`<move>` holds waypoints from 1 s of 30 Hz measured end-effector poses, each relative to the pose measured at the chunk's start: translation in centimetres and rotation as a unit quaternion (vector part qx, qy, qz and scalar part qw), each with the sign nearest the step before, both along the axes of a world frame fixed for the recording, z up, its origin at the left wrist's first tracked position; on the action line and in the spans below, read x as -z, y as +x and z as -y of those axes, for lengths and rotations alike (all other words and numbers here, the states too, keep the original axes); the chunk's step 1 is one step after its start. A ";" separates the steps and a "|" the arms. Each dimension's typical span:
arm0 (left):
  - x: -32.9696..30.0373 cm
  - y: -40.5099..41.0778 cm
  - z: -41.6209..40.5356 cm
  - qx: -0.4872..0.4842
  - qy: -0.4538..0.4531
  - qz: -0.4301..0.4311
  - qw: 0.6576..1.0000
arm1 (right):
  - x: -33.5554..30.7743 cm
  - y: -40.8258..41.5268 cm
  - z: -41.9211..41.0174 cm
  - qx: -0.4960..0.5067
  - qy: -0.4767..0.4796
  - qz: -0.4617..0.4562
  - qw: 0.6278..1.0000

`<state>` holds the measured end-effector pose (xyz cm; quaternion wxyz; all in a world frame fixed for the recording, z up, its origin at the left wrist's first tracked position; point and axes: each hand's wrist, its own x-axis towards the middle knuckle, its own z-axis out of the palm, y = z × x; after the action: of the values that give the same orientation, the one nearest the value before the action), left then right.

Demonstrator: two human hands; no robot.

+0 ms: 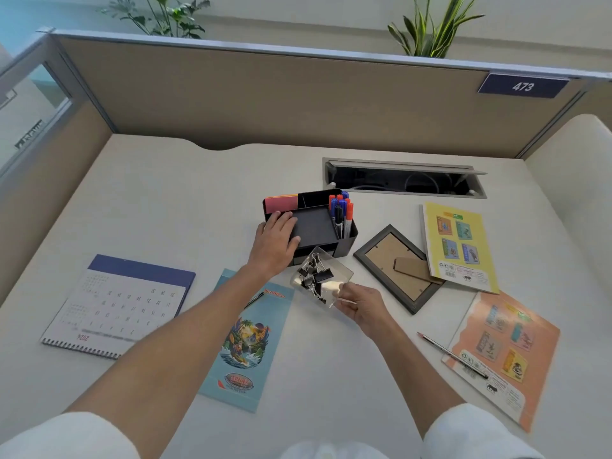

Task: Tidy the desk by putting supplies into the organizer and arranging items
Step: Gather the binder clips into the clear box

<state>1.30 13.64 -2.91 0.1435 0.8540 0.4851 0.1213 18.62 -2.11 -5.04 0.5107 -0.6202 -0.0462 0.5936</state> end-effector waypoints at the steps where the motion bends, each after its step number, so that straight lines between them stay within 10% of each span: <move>1: 0.2 0.0 0.1 0.001 -0.002 0.002 1.000 | 0.0 0.0 0.0 0.009 -0.004 -0.008 1.000; 30: 0.8 0.0 0.1 0.001 -0.013 0.042 0.999 | -1.3 3.0 -2.9 -0.056 -0.027 0.074 0.995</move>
<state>1.33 13.58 -3.70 0.1753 0.8466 0.4795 0.1504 21.64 0.79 -3.72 0.4550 -0.6722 -0.1028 0.5749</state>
